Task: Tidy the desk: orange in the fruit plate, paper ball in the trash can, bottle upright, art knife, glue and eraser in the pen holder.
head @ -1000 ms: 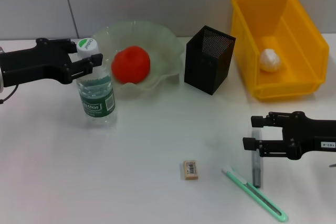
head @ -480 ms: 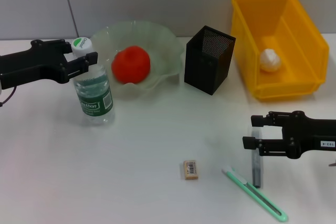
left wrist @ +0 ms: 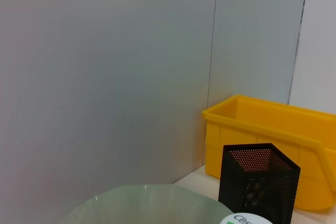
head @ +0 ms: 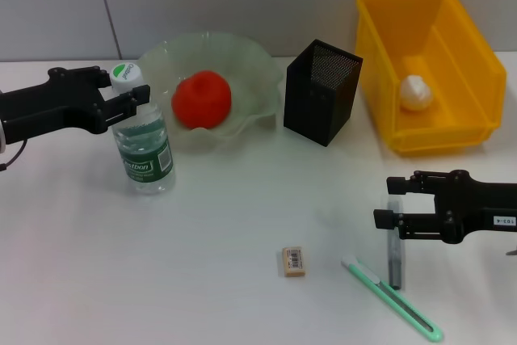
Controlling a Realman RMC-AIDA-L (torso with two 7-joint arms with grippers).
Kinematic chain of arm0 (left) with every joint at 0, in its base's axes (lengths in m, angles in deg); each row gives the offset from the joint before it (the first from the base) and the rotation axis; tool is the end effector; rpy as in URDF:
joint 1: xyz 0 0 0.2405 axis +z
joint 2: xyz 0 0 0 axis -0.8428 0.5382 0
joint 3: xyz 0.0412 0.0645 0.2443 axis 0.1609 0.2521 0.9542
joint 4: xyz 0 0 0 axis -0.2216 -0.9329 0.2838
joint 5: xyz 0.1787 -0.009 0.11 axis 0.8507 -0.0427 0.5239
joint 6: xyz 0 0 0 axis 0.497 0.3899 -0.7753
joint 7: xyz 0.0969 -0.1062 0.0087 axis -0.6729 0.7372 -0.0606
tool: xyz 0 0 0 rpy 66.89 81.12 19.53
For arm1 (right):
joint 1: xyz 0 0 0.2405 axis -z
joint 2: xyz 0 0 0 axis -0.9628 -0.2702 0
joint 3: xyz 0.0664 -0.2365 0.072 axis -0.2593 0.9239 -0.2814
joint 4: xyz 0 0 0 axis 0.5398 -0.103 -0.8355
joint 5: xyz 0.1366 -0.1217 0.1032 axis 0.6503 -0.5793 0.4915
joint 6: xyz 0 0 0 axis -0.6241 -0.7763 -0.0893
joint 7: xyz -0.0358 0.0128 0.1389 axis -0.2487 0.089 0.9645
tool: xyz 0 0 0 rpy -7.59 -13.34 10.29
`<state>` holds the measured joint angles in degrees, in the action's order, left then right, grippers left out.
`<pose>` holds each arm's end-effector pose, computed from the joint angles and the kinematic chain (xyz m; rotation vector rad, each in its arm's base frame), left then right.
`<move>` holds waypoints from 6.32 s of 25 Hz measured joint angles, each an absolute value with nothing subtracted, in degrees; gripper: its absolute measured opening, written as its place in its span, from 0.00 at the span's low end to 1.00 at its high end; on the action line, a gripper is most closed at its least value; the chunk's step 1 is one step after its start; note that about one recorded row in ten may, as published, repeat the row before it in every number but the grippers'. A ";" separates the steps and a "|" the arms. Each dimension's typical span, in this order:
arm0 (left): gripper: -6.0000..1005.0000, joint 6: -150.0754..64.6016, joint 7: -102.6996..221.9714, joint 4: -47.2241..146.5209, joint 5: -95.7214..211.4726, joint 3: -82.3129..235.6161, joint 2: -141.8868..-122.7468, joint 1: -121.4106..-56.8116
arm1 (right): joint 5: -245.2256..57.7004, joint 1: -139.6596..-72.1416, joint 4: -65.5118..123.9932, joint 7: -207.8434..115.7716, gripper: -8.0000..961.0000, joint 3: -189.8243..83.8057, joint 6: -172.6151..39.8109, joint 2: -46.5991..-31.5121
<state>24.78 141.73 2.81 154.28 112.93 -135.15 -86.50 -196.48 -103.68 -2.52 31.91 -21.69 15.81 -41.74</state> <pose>-0.2636 0.3777 0.0561 -2.4129 -0.5258 -0.5775 0.2851 0.3229 0.0156 -2.7407 0.7146 0.6289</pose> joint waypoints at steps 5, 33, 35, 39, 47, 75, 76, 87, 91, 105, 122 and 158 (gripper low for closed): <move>0.53 24.77 141.38 2.82 154.23 112.93 -135.19 -86.45 | -196.53 -103.68 -2.52 31.92 0.77 -21.69 15.81 -41.74; 0.68 24.85 140.28 2.81 152.81 112.93 -135.52 -85.70 | -196.50 -103.59 -2.31 31.92 0.77 -21.69 15.82 -41.74; 0.79 24.96 140.27 2.81 152.80 112.93 -135.52 -85.67 | -196.50 -103.59 -2.31 31.92 0.77 -21.69 15.82 -41.74; 0.81 25.27 140.26 2.79 152.00 112.92 -135.52 -85.56 | -196.47 -103.59 -2.26 31.92 0.77 -21.69 15.82 -41.74; 0.82 35.89 141.26 2.24 135.44 112.78 -133.92 -82.43 | -196.46 -103.40 -2.26 31.93 0.77 -21.69 15.82 -41.74; 0.82 47.08 113.21 27.86 147.59 117.35 -134.38 -79.04 | -219.19 -122.11 -25.42 77.75 0.77 -4.11 30.54 -42.80; 0.82 46.85 112.58 28.17 147.91 117.36 -134.46 -78.84 | -220.95 -122.97 -25.24 78.02 0.77 -3.75 30.38 -43.19; 0.82 43.75 110.28 29.68 152.70 117.87 -135.57 -78.58 | -229.45 -129.40 -19.38 83.68 0.77 9.65 21.80 -45.46; 0.82 43.72 108.82 29.25 154.12 117.99 -135.51 -78.38 | -229.41 -130.67 -16.71 84.09 0.77 11.04 19.80 -45.60; 0.82 44.09 107.13 29.09 154.96 118.64 -135.34 -79.66 | -227.73 -130.96 -15.20 86.58 0.72 21.30 16.11 -46.05; 0.82 44.04 107.39 29.34 154.76 118.26 -135.59 -80.12 | -225.30 -129.69 -15.00 86.63 0.65 30.42 12.27 -46.19; 0.82 43.93 107.39 29.53 154.51 118.20 -135.61 -80.56 | -225.40 -128.82 -15.35 86.44 0.30 32.45 10.63 -46.13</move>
